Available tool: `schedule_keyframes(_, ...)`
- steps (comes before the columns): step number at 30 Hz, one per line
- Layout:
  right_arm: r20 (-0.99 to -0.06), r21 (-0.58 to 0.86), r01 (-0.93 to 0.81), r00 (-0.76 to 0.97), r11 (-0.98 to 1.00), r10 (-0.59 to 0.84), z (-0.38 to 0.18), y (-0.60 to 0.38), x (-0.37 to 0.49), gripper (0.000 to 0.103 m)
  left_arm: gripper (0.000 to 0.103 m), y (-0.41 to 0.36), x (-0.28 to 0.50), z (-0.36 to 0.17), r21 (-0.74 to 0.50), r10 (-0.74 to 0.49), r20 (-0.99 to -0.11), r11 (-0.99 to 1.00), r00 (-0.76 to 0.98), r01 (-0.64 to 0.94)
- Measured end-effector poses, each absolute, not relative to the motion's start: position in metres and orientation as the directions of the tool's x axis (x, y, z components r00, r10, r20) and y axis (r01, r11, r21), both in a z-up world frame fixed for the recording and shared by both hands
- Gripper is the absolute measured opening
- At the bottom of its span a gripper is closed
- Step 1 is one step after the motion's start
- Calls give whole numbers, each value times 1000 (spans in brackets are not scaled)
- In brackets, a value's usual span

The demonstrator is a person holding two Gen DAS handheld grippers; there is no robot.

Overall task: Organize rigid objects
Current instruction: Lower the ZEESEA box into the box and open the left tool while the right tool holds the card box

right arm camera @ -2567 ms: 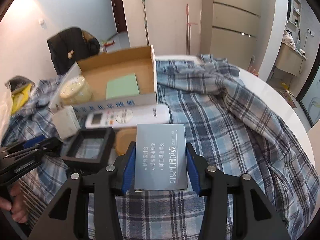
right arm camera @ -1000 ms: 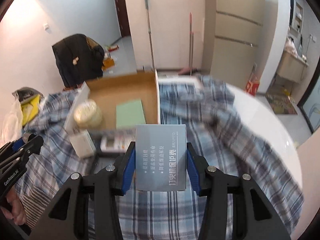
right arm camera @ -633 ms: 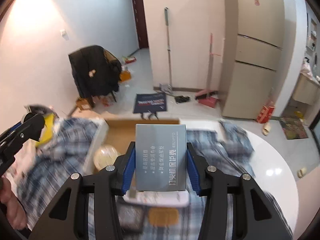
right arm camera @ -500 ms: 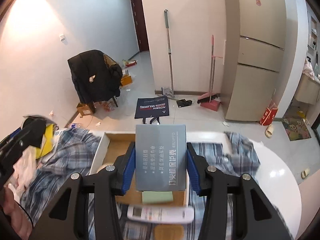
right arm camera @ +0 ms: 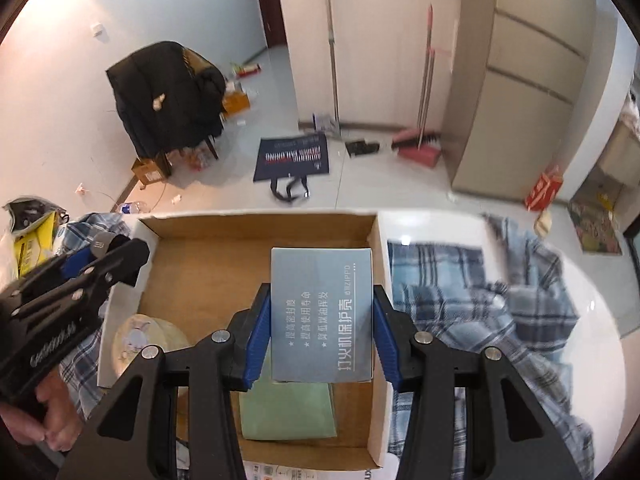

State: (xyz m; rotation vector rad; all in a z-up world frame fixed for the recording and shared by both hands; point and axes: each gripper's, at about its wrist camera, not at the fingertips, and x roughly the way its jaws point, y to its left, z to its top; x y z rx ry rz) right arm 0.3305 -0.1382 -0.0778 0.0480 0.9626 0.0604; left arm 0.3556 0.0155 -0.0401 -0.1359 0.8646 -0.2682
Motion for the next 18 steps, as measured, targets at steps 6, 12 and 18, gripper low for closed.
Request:
schedule_keyframes(6,-838,81,-28,540,996,84,-86,-143,333,45,44,19,367,-72,-212,-251,-799,968,547,134)
schedule_keyframes(12,-846,75,-45,526,996,88,-89,-139,333,45,44,7,364,-83,-151,-204,-833,978,514,143)
schedule_keyframes(18,-850,62,-52,520,997,80,-91,-136,335,45,45,-2,365,-86,-110,-177,-853,981,492,162)
